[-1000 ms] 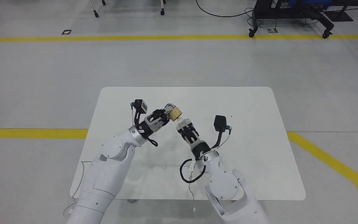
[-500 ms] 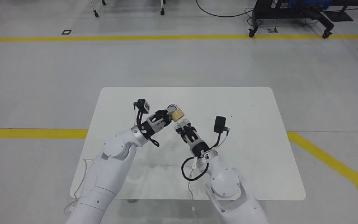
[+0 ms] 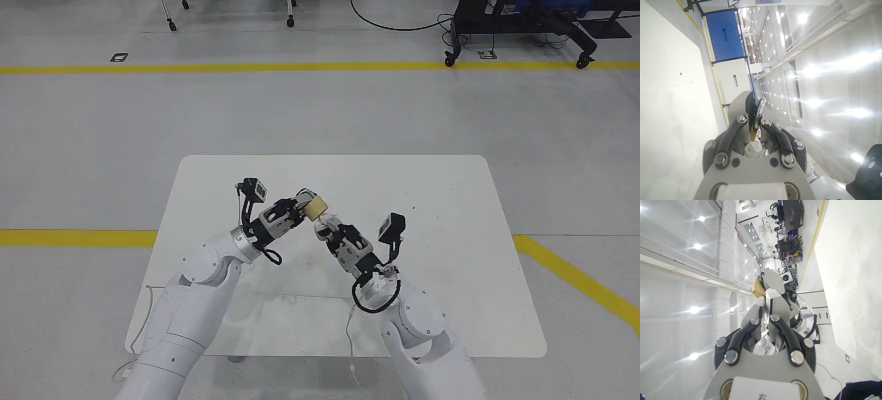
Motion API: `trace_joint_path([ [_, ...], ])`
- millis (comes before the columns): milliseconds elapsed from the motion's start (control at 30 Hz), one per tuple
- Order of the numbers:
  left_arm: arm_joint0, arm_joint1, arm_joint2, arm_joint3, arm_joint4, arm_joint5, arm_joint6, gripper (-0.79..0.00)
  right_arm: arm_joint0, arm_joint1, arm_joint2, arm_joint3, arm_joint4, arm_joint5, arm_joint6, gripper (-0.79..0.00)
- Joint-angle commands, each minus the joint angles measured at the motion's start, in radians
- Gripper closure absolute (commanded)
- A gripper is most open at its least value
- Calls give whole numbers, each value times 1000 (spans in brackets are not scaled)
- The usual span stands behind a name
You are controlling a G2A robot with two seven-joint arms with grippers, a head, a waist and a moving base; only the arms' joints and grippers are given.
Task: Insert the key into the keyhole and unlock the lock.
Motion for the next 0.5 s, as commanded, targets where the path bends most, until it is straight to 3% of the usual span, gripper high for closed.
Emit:
trace_joint_path([
  [0,0,1,-1,1,-1,-5,-1,0,0,-1,12,12,86,8,34,0],
  [467,-2,5,3,7,2,-52,-10,0,46,1,57,108,407,129,219,0],
])
